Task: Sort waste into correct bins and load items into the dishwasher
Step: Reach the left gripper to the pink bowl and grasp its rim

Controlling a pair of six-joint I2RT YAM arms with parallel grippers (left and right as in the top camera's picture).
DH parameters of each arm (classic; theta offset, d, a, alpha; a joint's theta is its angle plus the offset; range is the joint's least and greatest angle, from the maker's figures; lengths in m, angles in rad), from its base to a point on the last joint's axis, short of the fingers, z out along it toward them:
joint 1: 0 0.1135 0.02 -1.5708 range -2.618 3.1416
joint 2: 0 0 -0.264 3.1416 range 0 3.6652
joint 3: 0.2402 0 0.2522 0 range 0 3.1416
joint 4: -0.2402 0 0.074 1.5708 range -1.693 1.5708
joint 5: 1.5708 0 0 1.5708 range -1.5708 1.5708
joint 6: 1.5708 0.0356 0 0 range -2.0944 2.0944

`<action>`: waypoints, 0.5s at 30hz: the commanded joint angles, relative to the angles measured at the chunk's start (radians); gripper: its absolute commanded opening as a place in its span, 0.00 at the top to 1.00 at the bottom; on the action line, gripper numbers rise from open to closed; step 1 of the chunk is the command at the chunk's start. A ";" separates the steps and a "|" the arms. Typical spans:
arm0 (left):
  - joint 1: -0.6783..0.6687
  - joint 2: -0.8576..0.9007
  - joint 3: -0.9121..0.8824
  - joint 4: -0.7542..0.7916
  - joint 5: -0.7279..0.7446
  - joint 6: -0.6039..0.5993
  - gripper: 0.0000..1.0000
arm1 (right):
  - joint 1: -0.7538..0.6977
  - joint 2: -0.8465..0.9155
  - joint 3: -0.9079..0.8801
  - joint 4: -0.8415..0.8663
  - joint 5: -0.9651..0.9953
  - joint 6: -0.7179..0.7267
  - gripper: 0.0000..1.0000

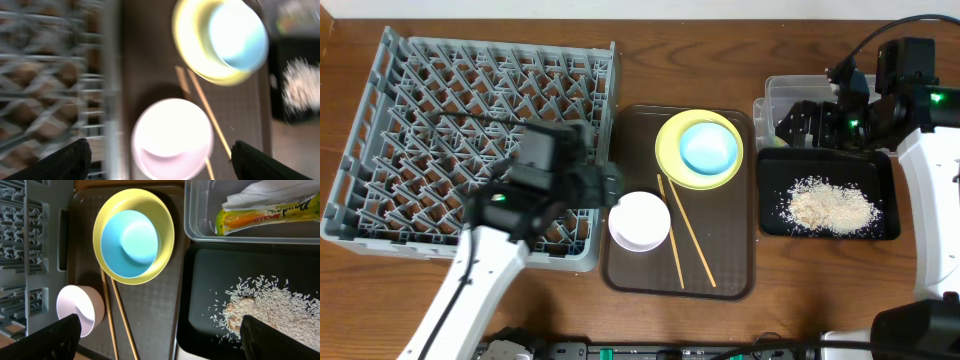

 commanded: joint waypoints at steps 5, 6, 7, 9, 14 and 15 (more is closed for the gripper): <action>-0.202 0.163 0.014 0.058 0.027 -0.002 0.16 | -0.004 -0.002 0.016 -0.010 0.000 -0.001 0.01; -0.223 0.190 0.014 0.066 0.027 -0.002 0.18 | -0.004 -0.002 0.016 -0.011 0.000 -0.001 0.01; -0.243 0.218 0.014 0.073 0.027 -0.002 0.20 | -0.002 -0.002 0.016 -0.011 0.000 -0.001 0.01; -0.277 0.272 0.014 0.081 0.027 -0.002 0.21 | 0.000 -0.002 0.016 -0.010 0.000 -0.001 0.01; -0.338 0.398 0.014 0.095 0.027 -0.002 0.26 | 0.000 -0.002 0.016 -0.010 0.000 0.000 0.01; -0.346 0.422 0.014 0.099 0.027 -0.002 0.28 | 0.000 -0.002 0.016 -0.011 0.000 -0.001 0.01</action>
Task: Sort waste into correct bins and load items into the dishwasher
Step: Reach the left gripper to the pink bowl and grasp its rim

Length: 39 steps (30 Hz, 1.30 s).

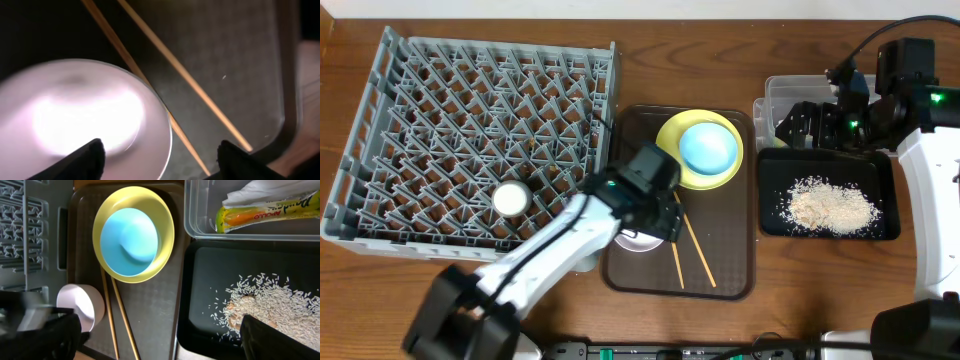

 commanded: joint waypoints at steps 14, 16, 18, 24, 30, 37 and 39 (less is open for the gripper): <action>-0.055 0.143 0.014 0.045 0.004 0.003 0.71 | 0.000 -0.002 0.016 -0.003 -0.001 0.000 0.01; -0.056 0.144 0.014 0.045 0.004 0.002 0.72 | 0.000 -0.002 0.016 -0.004 -0.001 -0.001 0.01; -0.056 0.145 0.014 0.045 0.004 0.003 0.72 | 0.000 -0.002 0.016 -0.003 -0.001 0.000 0.01; -0.060 0.164 0.014 0.045 -0.052 0.002 0.72 | 0.000 -0.002 0.016 -0.007 -0.001 0.000 0.01; -0.067 0.173 0.014 0.046 -0.054 -0.001 0.73 | 0.000 -0.002 0.016 -0.007 -0.001 0.000 0.01; -0.066 0.169 0.016 0.045 -0.060 -0.002 0.92 | 0.000 -0.002 0.016 -0.007 -0.001 0.000 0.01; -0.066 0.159 0.023 0.042 -0.059 -0.002 0.92 | 0.000 -0.002 0.016 -0.007 -0.001 0.000 0.01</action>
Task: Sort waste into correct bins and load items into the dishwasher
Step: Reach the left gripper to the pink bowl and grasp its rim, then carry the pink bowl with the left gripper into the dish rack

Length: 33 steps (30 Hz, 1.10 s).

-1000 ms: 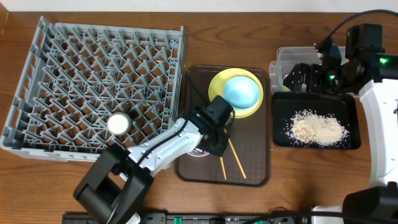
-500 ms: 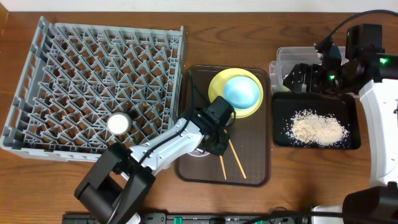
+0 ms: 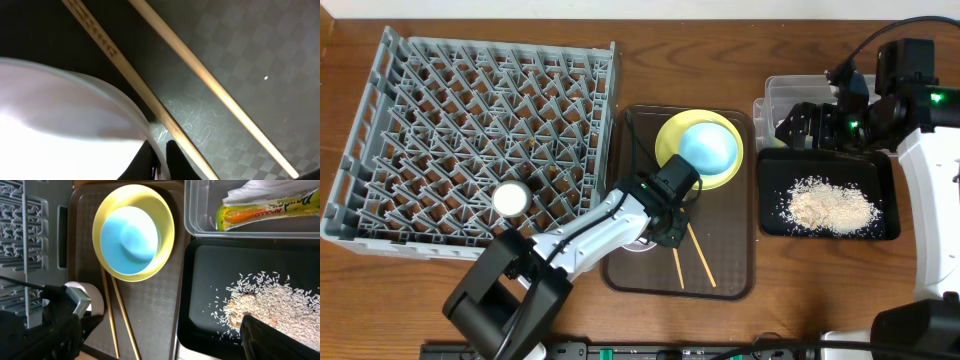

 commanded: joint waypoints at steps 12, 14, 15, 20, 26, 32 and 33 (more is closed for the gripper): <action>0.092 -0.193 0.226 -0.147 0.015 0.077 0.93 | 0.000 -0.002 0.016 -0.001 -0.001 -0.001 0.01; 0.138 -0.229 0.252 -0.151 0.015 0.097 0.93 | 0.000 -0.002 0.016 -0.001 -0.001 0.000 0.01; 0.164 -0.245 0.260 -0.151 0.015 0.107 0.93 | 0.000 -0.002 0.016 -0.001 -0.001 -0.001 0.01; 0.340 -0.301 0.271 -0.146 0.166 0.172 0.93 | 0.000 -0.002 0.016 -0.001 -0.001 -0.001 0.01; 0.592 -0.292 0.270 -0.127 0.544 0.223 0.93 | 0.000 -0.002 0.016 -0.001 -0.001 0.000 0.01; 0.787 -0.228 0.270 -0.122 0.812 0.233 0.92 | 0.000 -0.002 0.016 -0.001 -0.001 0.000 0.01; 0.813 -0.214 0.270 -0.121 0.838 0.233 0.93 | 0.000 -0.002 0.016 -0.001 -0.001 0.000 0.01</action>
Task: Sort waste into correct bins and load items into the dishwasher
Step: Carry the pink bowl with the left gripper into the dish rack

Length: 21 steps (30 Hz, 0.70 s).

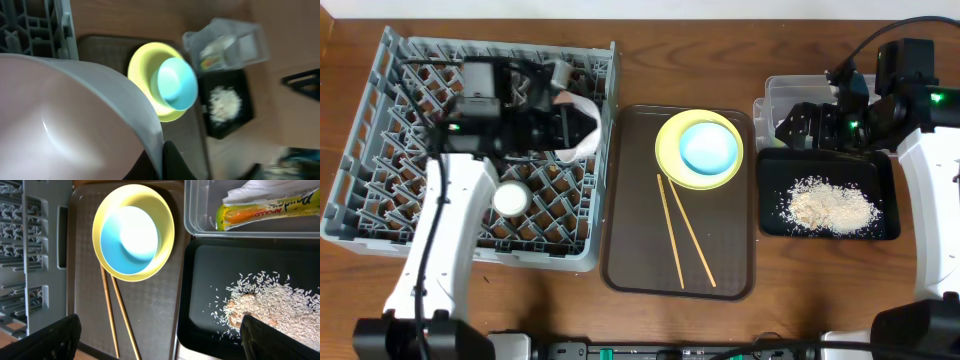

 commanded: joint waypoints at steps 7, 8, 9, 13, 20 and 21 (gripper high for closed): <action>0.212 0.145 0.008 0.087 0.419 0.027 0.93 | -0.001 -0.002 0.016 -0.004 -0.001 -0.001 0.01; 0.229 0.160 0.008 0.098 0.426 0.023 0.92 | -0.001 -0.002 0.016 -0.005 -0.001 -0.001 0.01; 0.244 0.175 0.008 0.106 0.436 0.024 0.93 | -0.001 -0.002 0.016 -0.005 -0.001 -0.001 0.01; 0.290 0.240 0.008 0.130 0.444 0.024 0.93 | -0.001 -0.002 0.016 -0.004 -0.001 0.000 0.01; 0.336 0.352 0.008 0.194 0.578 0.024 0.93 | -0.001 -0.002 0.016 -0.008 -0.001 -0.001 0.01; 0.341 0.367 0.008 0.203 0.596 0.024 0.92 | -0.001 -0.002 0.016 -0.008 -0.001 0.000 0.01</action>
